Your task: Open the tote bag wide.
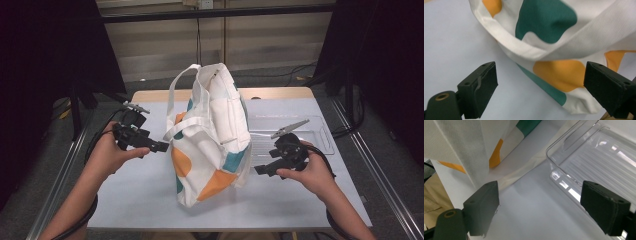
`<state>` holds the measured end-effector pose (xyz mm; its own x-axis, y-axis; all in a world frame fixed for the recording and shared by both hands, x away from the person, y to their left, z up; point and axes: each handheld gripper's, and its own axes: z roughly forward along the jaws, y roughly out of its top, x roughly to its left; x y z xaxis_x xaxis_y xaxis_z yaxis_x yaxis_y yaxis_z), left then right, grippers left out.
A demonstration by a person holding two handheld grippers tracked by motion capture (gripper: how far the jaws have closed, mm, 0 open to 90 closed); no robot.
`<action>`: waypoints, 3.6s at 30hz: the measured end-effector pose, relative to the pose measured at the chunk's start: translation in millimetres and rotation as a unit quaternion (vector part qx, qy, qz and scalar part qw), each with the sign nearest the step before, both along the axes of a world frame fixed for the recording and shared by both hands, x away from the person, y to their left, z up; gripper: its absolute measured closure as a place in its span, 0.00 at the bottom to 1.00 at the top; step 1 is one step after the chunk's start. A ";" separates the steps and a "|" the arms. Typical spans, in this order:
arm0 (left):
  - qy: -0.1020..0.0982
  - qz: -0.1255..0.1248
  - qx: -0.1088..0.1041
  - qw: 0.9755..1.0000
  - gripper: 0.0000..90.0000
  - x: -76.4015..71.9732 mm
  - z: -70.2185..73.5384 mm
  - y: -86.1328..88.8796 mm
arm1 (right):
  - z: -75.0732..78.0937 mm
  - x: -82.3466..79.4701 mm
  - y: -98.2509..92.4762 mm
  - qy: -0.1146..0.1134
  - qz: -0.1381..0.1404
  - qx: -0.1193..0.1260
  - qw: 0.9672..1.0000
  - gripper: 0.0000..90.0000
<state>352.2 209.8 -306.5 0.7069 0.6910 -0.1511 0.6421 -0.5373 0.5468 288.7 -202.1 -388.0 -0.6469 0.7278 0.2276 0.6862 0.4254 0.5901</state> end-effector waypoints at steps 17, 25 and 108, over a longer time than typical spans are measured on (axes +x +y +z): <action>-0.004 -0.010 0.031 0.999 0.13 11.9 44.1 -21.0 | 19.9 16.7 -0.5 0.001 -0.020 0.005 1.000 0.17; 0.008 -0.020 0.042 0.999 0.13 5.9 38.2 -5.2 | 23.0 19.5 -0.8 -0.005 -0.023 0.002 1.000 0.17; 0.057 0.057 0.013 0.997 0.97 32.9 66.4 -69.9 | 69.7 89.2 56.6 0.066 -0.080 0.015 0.994 0.84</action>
<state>385.1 139.9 -240.1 0.6026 0.7706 -0.2074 0.7573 -0.4701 0.4533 377.9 -145.5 -318.3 -0.4858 0.8107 0.3267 0.8163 0.2870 0.5013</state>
